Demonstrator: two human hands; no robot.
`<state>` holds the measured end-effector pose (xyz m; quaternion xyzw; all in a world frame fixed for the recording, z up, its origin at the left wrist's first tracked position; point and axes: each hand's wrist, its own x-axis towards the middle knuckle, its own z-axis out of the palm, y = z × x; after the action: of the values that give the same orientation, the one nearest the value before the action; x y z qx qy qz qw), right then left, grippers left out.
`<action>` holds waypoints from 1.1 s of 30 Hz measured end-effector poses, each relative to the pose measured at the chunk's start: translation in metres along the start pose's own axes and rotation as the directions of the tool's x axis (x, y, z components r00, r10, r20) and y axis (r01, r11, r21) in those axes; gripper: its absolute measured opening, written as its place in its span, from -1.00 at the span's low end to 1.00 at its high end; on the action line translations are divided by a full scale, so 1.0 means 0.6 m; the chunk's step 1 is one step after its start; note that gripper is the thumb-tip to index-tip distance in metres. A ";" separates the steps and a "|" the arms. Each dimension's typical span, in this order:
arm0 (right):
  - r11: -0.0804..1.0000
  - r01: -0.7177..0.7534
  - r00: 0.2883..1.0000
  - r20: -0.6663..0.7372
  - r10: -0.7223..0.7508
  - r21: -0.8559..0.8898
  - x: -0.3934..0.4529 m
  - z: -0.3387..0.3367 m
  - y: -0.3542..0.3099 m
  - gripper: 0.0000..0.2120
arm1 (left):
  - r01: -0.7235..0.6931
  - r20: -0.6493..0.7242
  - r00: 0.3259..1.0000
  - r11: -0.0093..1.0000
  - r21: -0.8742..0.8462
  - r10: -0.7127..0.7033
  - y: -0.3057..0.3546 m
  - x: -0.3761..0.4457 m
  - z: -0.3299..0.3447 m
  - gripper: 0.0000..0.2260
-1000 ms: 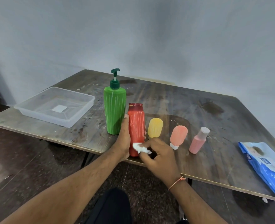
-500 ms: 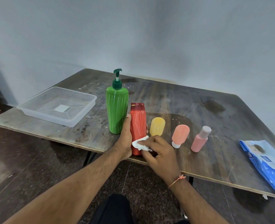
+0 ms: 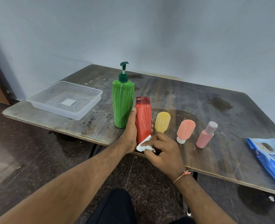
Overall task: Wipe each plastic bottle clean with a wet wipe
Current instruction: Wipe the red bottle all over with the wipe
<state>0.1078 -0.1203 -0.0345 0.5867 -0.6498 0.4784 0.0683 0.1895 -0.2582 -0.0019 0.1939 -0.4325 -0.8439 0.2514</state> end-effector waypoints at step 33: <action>0.998 -0.012 0.995 -0.097 0.007 -0.056 0.003 -0.001 -0.002 -0.72 | 0.040 0.019 0.999 0.997 -0.064 -0.039 -0.003 0.005 -0.006 -0.25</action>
<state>0.1076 -0.1210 -0.0322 0.5575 -0.6618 0.4881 0.1141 0.1884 -0.2613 -0.0054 0.1866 -0.4033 -0.8640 0.2367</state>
